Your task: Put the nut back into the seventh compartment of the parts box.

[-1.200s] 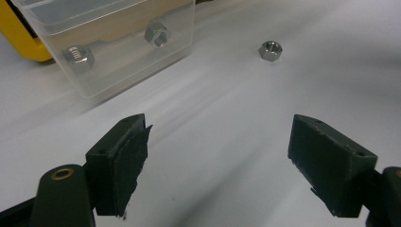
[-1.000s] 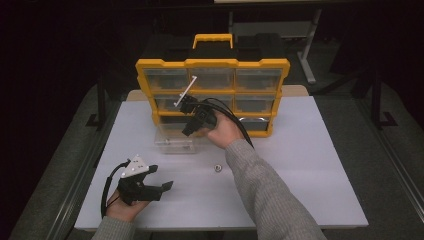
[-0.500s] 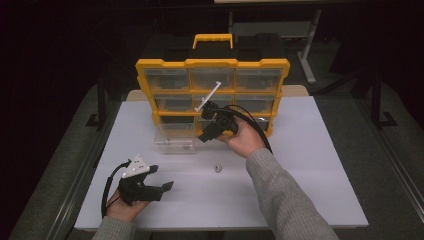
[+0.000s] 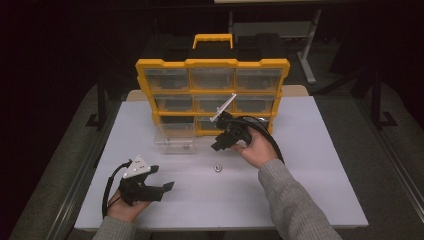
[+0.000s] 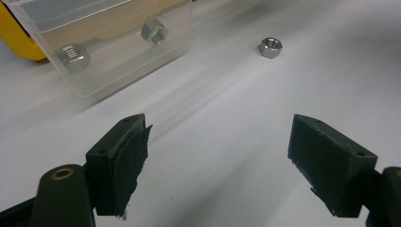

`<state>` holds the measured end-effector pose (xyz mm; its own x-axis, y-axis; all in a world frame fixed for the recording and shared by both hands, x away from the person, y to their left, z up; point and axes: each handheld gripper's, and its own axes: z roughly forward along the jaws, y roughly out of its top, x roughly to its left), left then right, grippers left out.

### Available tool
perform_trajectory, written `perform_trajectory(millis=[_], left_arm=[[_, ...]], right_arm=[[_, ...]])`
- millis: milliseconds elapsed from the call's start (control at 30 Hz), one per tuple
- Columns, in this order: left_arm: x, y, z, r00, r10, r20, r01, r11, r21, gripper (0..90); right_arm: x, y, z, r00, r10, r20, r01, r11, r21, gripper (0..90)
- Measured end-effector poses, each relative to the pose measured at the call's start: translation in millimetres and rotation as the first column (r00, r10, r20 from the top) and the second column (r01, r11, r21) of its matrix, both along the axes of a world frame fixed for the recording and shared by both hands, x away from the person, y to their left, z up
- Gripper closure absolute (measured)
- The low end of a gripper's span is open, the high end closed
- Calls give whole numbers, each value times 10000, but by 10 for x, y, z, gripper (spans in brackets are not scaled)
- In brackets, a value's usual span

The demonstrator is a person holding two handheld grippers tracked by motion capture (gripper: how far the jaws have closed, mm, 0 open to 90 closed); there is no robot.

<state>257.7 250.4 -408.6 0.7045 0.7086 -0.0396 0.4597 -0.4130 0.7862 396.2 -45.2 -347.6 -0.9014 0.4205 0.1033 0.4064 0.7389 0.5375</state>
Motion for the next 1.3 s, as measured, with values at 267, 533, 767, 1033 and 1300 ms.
perform_trajectory(millis=[267,533,767,1033,1300], left_arm=[[1,0,0,10000,-5,3,5,10000,14,202],[2,-2,-1,10000,1,4,-1,10000,-9,202],[2,0,0,10000,-1,-10,1,10000,-13,202],[3,2,2,10000,-3,-4,3,10000,-12,203],[4,4,3,10000,31,9,-31,10000,-47,202]], right_arm=[[-37,-62,-144,9997,-136,-182,136,9999,-42,588],[-65,-113,-223,9994,-221,-280,220,9998,-28,582],[-89,-134,-286,9992,-240,-333,238,9997,-74,579],[-112,-141,-348,9991,-205,-360,201,9997,-104,576],[-146,-91,-442,9987,-27,-506,19,9999,-148,573]])
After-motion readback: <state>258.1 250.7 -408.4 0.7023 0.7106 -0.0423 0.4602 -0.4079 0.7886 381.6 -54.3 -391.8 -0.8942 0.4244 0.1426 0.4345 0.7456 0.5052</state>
